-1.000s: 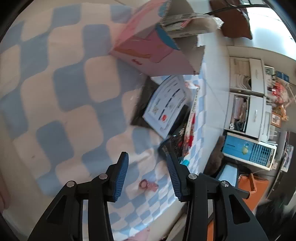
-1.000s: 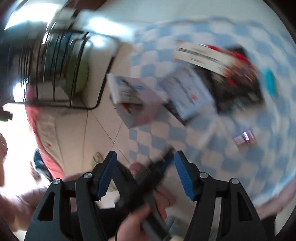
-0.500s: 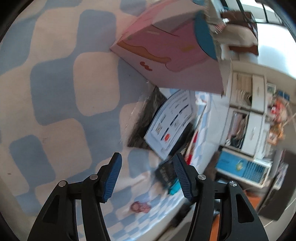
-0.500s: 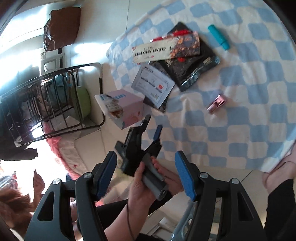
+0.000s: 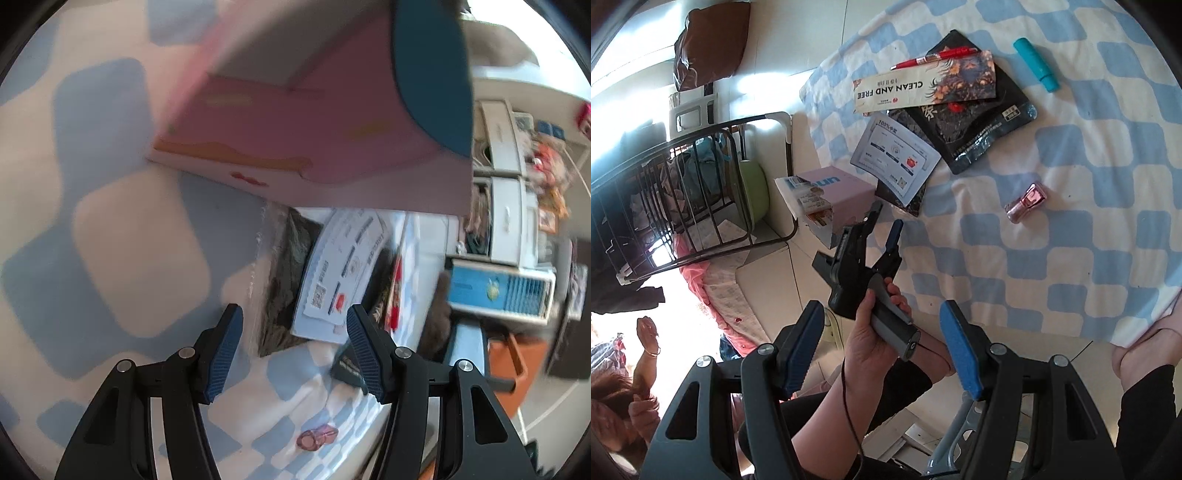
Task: Organize objects
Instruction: 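Move the left tool to the CLEAN AND FREE strip packet and grasp it, then lift the strip packet with the left tool while the right tool grasps it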
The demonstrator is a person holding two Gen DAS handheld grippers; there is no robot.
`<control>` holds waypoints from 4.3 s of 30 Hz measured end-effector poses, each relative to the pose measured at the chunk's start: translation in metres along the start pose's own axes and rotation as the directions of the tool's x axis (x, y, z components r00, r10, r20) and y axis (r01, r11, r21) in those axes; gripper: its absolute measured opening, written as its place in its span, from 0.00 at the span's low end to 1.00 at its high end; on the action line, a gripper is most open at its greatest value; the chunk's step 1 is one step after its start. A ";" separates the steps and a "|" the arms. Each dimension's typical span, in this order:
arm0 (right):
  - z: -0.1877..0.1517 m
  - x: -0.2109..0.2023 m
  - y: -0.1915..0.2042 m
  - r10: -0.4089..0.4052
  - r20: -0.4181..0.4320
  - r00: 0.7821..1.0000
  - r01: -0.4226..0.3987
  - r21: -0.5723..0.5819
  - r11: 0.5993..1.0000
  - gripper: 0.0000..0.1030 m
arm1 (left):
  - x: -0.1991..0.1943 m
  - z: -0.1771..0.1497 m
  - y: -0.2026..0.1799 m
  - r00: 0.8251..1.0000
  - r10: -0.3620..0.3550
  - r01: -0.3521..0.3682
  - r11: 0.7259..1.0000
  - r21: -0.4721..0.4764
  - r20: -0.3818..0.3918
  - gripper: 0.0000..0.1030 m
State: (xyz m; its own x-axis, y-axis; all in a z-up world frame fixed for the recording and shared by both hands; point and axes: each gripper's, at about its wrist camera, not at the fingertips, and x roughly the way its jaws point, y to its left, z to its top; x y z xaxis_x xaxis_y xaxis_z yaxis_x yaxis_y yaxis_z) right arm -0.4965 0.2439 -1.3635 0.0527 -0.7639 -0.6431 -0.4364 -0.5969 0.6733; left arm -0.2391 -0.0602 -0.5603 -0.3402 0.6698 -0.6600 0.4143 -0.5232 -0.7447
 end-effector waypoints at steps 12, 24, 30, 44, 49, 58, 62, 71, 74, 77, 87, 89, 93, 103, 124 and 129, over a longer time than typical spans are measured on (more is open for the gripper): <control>0.001 0.007 -0.004 0.020 -0.019 1.000 -0.020 0.027 0.999 0.64 | 0.046 -0.002 0.005 0.980 -0.194 0.194 0.981 0.007 -0.044 0.55; 0.002 0.013 -0.008 0.017 -0.033 0.999 -0.016 0.043 0.999 0.64 | 0.087 -0.043 -0.069 0.988 0.154 -0.136 0.903 0.408 -0.011 0.55; 0.001 0.011 -0.008 0.018 -0.023 1.000 -0.017 0.044 0.999 0.64 | 0.092 -0.039 -0.077 0.977 0.215 -0.199 0.914 0.353 -0.007 0.55; 0.000 0.003 -0.017 0.017 -0.008 1.000 -0.017 0.059 0.998 0.64 | 0.106 -0.051 -0.104 0.941 0.337 -0.295 0.828 0.476 -0.005 0.55; -0.001 0.000 -0.020 0.021 -0.003 1.000 -0.021 0.068 0.997 0.64 | 0.127 -0.048 -0.120 0.940 0.338 -0.268 0.804 0.531 -0.036 0.55; -0.005 -0.009 -0.024 0.039 0.011 0.999 -0.040 0.071 0.997 0.64 | 0.150 -0.019 -0.160 0.934 0.338 -0.210 0.776 0.595 -0.112 0.55; -0.007 -0.017 -0.032 0.041 0.026 0.999 -0.043 0.080 0.996 0.64 | 0.154 0.016 -0.160 0.967 0.248 -0.191 0.868 0.459 -0.066 0.55; -0.010 -0.034 -0.057 0.038 0.050 0.998 -0.044 0.117 0.992 0.64 | 0.196 0.028 -0.193 0.919 0.395 -0.329 0.770 0.547 -0.002 0.55; -0.012 -0.037 -0.063 0.042 0.053 0.998 -0.048 0.128 0.991 0.64 | 0.208 0.029 -0.200 0.925 0.378 -0.292 0.778 0.557 -0.043 0.36; -0.013 -0.041 -0.066 0.050 0.054 0.997 -0.057 0.131 0.990 0.64 | 0.226 0.033 -0.193 0.908 0.405 -0.295 0.798 0.525 -0.105 0.07; -0.017 -0.054 -0.079 0.064 0.079 0.995 -0.075 0.155 0.985 0.64 | 0.228 0.037 -0.185 0.958 0.237 -0.126 0.854 0.505 -0.162 0.02; -0.016 -0.056 -0.077 0.071 0.086 0.994 -0.084 0.154 0.985 0.64 | 0.222 0.038 -0.184 0.964 0.200 -0.087 0.862 0.499 -0.178 0.02; -0.015 -0.058 -0.072 0.079 0.099 0.992 -0.093 0.144 0.985 0.64 | 0.213 0.040 -0.183 0.971 0.129 -0.018 0.880 0.475 -0.202 0.00; -0.013 -0.057 -0.061 0.098 0.111 0.989 -0.112 0.130 0.985 0.64 | 0.196 0.042 -0.193 0.951 -0.015 0.165 0.870 0.465 -0.309 0.00; -0.008 -0.154 0.045 0.385 0.306 0.870 -0.288 -0.318 0.903 0.65 | -0.013 0.005 -0.311 0.684 -0.163 0.657 0.561 0.504 -0.711 0.00; -0.034 -0.121 0.084 0.475 0.110 0.873 -0.379 -0.462 0.802 0.56 | -0.063 0.017 -0.292 0.665 -0.184 0.663 0.593 0.457 -0.724 0.00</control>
State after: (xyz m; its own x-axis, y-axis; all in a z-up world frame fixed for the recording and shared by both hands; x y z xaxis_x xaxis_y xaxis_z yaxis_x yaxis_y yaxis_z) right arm -0.5091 0.2776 -1.2171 -0.2598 -0.9237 -0.2816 0.0446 -0.3028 0.9520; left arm -0.3529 0.0409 -0.3031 0.3087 0.9231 -0.2292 -0.3657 -0.1073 -0.9245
